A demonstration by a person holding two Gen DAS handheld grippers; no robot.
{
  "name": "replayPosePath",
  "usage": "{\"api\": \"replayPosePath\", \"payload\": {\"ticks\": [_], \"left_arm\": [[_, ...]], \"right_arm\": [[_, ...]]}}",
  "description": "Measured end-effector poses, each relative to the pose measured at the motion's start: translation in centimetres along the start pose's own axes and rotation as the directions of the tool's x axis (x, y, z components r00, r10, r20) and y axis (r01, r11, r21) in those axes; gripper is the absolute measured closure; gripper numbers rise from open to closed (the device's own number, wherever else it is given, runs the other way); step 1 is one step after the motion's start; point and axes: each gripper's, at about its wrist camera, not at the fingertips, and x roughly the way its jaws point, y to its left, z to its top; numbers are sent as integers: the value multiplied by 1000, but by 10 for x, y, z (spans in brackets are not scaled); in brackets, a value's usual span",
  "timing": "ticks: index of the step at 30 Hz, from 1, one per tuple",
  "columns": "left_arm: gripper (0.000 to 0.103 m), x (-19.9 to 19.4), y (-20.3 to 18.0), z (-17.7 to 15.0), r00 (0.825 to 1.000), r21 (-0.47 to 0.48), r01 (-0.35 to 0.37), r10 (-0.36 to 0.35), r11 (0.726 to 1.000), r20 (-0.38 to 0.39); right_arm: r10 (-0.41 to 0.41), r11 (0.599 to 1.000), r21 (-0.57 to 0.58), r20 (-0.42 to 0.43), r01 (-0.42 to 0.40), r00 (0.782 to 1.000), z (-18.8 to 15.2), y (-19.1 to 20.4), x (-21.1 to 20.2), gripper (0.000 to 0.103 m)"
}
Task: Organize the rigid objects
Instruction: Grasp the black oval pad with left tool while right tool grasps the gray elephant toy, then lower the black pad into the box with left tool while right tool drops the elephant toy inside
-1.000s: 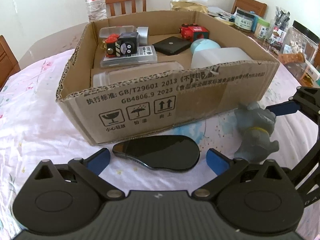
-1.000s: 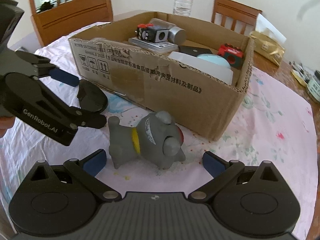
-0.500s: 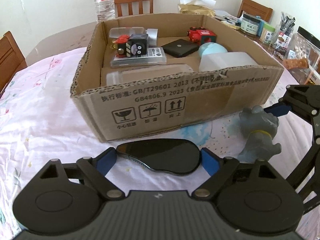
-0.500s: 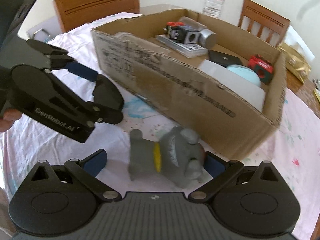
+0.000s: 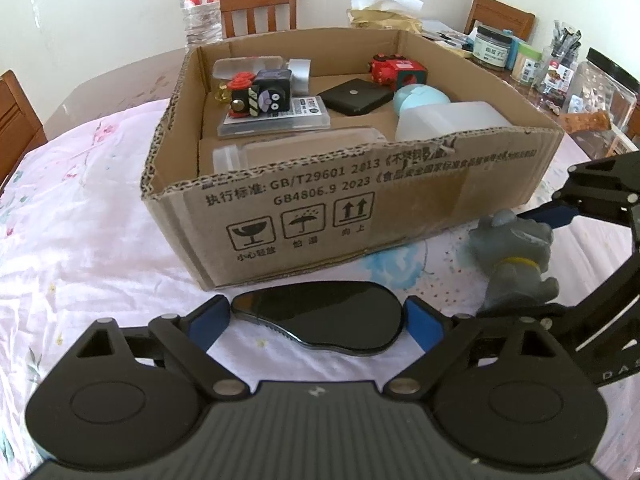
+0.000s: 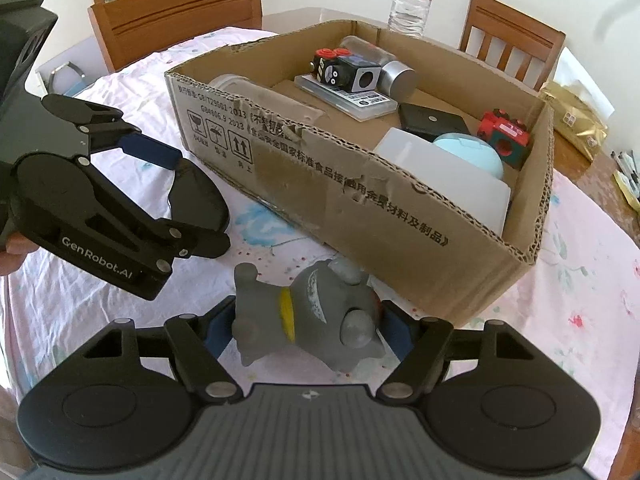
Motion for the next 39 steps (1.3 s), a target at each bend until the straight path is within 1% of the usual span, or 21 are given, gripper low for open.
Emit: {"api": "replayPosePath", "payload": {"ticks": [6, 13, 19, 24, 27, 30, 32, 36, 39], "left_arm": [[13, -1, -2, 1, 1000, 20, 19, -19, 1000, -3], [14, -3, 0, 3, 998, 34, 37, -35, 999, -59], [14, -13, 4, 6, 993, 39, 71, -67, 997, -93], [14, -34, 8, 18, 990, 46, 101, -96, 994, -106], [14, -57, 8, 33, 991, 73, 114, -108, 991, -78], [14, -74, 9, 52, 995, 97, 103, -102, 990, -12], [14, -78, 10, 68, 995, 97, 92, -95, 991, 33], [14, -67, 14, 97, 993, 82, 60, -67, 995, 95], [13, -44, 16, 111, 995, 43, 40, -43, 998, 89]], "right_arm": [[-3, 1000, 0, -4, 3, 1000, 3, 1, 2, 24], [-44, 999, 10, -34, 44, 998, 6, 3, -3, 25], [-56, 997, 42, -47, 58, 997, 9, 0, -17, 25], [-52, 997, 47, -38, 54, 998, 16, -4, -39, 25], [-58, 998, 37, -21, 58, 998, 21, -4, -57, 25], [-65, 997, 37, 17, 64, 998, 31, -8, -73, 25], [-79, 996, 48, 45, 76, 996, 39, -11, -82, 25], [-117, 991, 77, 85, 111, 989, 49, -17, -93, 25], [-133, 987, 105, 94, 123, 987, 52, -20, -96, 25]]}}
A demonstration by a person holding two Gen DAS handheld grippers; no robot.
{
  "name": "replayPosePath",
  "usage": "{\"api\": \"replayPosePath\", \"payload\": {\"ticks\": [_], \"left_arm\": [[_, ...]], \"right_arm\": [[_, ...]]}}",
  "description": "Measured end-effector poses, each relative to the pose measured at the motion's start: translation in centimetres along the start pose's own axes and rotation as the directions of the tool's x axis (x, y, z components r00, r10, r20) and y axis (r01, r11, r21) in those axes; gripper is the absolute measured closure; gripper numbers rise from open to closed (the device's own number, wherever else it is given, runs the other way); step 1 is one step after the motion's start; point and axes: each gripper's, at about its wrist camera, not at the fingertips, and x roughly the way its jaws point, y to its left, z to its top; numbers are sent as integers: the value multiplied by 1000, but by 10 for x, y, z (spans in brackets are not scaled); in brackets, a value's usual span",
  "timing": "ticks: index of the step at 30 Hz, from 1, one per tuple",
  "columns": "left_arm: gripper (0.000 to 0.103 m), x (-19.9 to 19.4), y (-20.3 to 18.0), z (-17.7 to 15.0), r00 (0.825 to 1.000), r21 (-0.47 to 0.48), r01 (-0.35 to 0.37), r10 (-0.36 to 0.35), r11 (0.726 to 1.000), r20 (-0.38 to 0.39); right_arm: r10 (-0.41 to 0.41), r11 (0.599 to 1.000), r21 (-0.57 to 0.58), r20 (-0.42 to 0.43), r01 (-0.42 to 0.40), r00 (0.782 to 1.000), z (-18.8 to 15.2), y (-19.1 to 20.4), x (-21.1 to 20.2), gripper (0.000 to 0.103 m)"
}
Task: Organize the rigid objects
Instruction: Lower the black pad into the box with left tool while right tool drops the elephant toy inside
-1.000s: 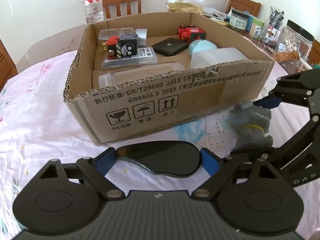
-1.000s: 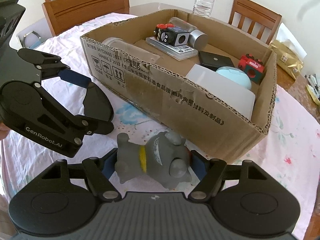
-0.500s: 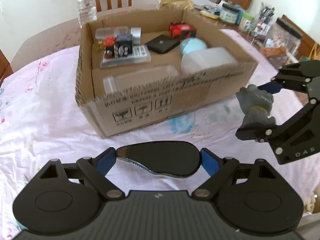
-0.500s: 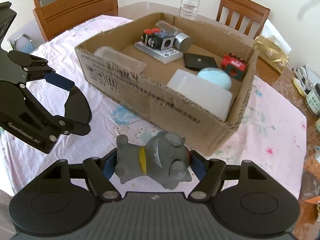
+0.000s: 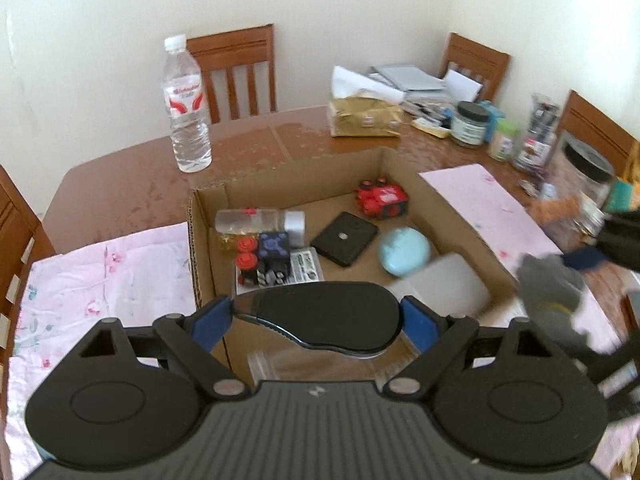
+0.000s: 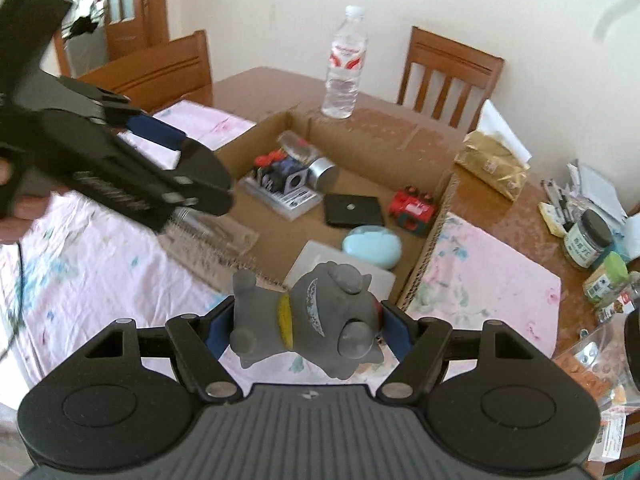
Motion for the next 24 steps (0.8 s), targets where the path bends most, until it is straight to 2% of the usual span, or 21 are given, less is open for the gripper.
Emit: {"api": "replayPosePath", "payload": {"ticks": [7, 9, 10, 15, 18, 21, 24], "left_arm": [[13, 33, 9, -3, 998, -75, -54, 51, 996, -43], [7, 31, 12, -6, 998, -98, -54, 51, 994, -40], [3, 29, 13, -8, 998, -104, -54, 51, 993, -30], [1, 7, 14, -14, 991, -95, -120, 124, 988, 40], [1, -10, 14, -19, 981, -79, -167, 174, 983, 88], [0, -27, 14, -25, 973, -71, -179, 187, 981, 134], [0, -37, 16, -31, 972, -95, -181, 193, 979, 132]], "right_arm": [[-28, 999, 29, 6, 27, 1000, 3, -4, 0, 25], [-33, 999, 29, 7, 33, 999, 4, -4, 0, 25], [-34, 999, 28, 7, 33, 999, 5, -4, 1, 25], [-31, 999, 20, 9, 31, 999, 14, -5, 6, 25], [-29, 1000, 8, 11, 29, 1000, 22, -6, 12, 25], [-16, 1000, -11, 10, 16, 1000, 34, -6, 20, 25], [-9, 999, -39, 3, 9, 1000, 47, -8, 32, 25]]}}
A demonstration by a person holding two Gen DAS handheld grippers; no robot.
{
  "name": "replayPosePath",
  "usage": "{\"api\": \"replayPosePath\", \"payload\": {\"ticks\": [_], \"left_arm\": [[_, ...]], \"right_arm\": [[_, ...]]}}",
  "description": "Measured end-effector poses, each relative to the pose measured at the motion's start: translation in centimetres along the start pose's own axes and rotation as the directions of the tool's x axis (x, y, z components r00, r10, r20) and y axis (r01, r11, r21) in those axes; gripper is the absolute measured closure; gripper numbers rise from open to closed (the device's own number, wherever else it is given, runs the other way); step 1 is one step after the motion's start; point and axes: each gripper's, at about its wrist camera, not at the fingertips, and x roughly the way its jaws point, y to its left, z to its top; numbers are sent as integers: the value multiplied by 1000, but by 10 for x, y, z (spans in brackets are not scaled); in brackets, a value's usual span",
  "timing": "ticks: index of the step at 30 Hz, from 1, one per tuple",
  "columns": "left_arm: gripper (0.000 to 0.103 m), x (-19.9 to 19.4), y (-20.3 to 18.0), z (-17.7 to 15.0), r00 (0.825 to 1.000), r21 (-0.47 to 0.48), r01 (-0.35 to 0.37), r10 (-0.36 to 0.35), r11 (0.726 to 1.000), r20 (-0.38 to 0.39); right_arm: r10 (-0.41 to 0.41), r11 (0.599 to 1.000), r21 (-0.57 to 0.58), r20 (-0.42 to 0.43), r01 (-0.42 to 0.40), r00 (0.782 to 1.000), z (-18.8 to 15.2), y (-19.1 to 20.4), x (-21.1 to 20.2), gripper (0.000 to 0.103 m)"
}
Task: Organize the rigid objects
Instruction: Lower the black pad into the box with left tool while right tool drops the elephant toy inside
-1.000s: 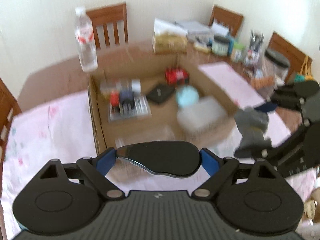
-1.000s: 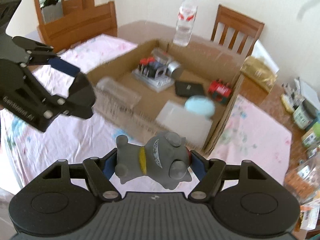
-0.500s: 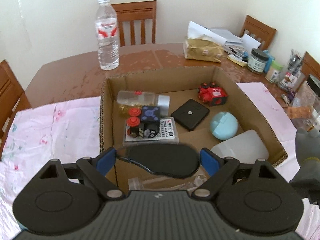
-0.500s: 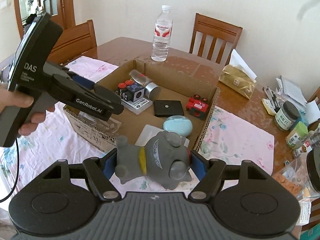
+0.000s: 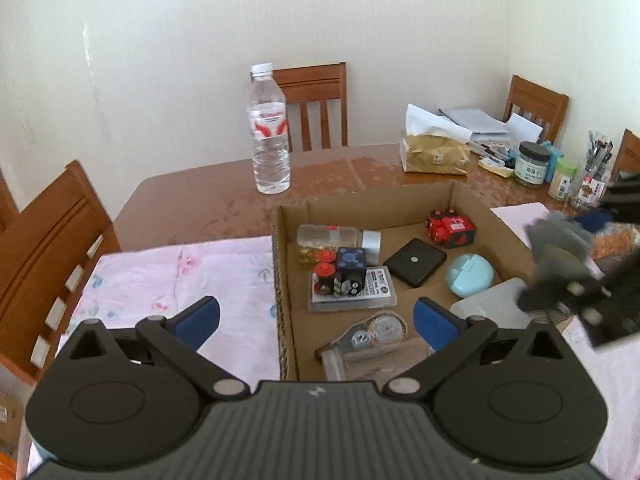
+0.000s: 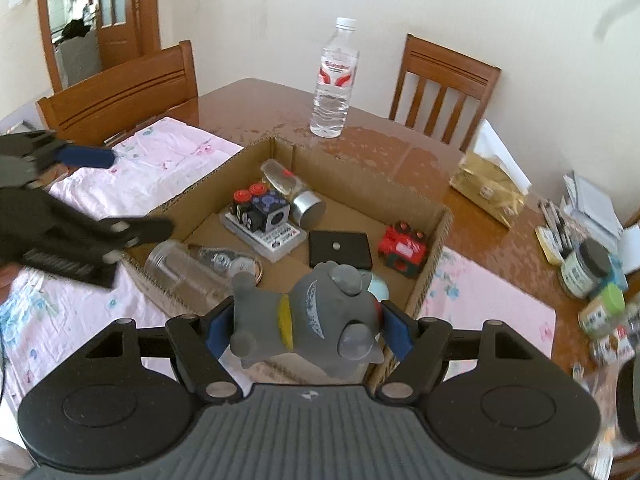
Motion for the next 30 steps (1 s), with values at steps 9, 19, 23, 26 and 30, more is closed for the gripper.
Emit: {"api": "replayPosePath", "payload": {"ticks": [9, 19, 23, 26, 30], "left_arm": [[0, -21, 9, -19, 998, -85, -32, 28, 996, -49], [0, -39, 21, -26, 992, -162, -120, 114, 979, -46], [1, -42, 23, -26, 991, -172, -131, 125, 976, -44], [1, -42, 23, -23, 991, -168, -133, 127, 977, -44], [1, -41, 22, -16, 992, -165, -124, 117, 979, -50]], "right_arm": [[38, 994, -101, -47, -43, 998, 33, -5, 47, 25], [43, 982, -177, -92, -59, 995, 48, 4, 81, 21], [33, 986, -161, -55, -42, 998, 51, 5, 76, 0], [4, 989, -150, -54, -12, 999, 54, 6, 69, 0], [-62, 992, -114, -81, 52, 995, 56, 9, 54, 0]]}}
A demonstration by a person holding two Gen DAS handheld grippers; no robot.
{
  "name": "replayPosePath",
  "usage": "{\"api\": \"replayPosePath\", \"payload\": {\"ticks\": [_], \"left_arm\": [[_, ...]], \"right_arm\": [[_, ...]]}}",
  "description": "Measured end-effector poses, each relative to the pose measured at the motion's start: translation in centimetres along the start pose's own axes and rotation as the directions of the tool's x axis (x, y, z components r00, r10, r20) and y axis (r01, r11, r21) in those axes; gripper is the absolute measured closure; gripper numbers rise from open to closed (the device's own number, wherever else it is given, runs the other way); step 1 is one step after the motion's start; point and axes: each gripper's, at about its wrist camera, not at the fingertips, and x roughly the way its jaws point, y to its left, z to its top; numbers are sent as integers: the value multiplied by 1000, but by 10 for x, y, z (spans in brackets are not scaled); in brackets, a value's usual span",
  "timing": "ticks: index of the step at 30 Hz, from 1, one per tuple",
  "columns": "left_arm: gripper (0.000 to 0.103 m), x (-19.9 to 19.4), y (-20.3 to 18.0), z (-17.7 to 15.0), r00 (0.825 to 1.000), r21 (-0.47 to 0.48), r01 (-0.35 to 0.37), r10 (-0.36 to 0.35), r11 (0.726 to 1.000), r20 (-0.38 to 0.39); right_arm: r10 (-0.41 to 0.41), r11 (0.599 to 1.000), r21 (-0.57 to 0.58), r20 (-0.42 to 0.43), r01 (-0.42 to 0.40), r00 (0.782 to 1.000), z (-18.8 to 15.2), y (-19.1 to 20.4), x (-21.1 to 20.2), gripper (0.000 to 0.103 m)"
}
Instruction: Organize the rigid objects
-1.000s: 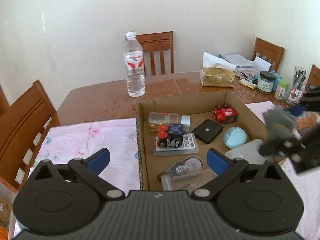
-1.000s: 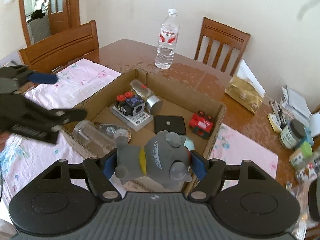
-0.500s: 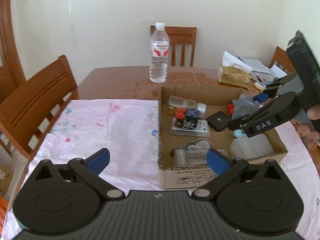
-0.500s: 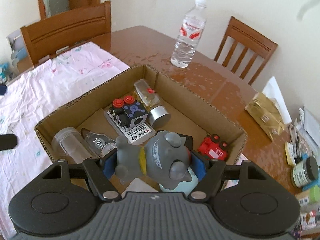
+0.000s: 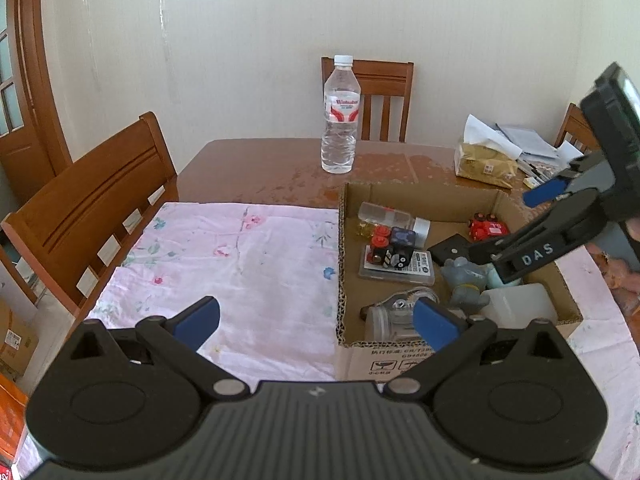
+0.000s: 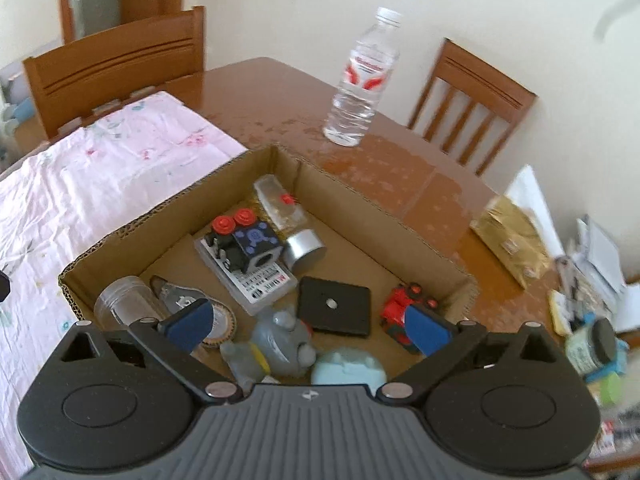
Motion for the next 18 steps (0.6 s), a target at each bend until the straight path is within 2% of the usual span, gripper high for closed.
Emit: {"api": "replayPosePath", "payload": {"ticks": [5, 10, 15, 18], "left_arm": [[1, 0, -5, 10, 1000, 14, 9, -9, 1000, -20], [1, 1, -14, 21, 996, 48, -4, 8, 999, -84], [1, 4, -22, 31, 985, 63, 29, -18, 998, -171], [1, 3, -26, 35, 983, 87, 42, -25, 995, -181]], "right_arm": [[-72, 991, 107, -86, 81, 994, -7, 0, -24, 0], [-138, 954, 244, -157, 174, 978, -27, 2, -53, 0], [-141, 896, 397, -172, 200, 975, -47, 7, -81, 0], [-148, 871, 447, -161, 205, 976, -53, 12, -95, 0]]}}
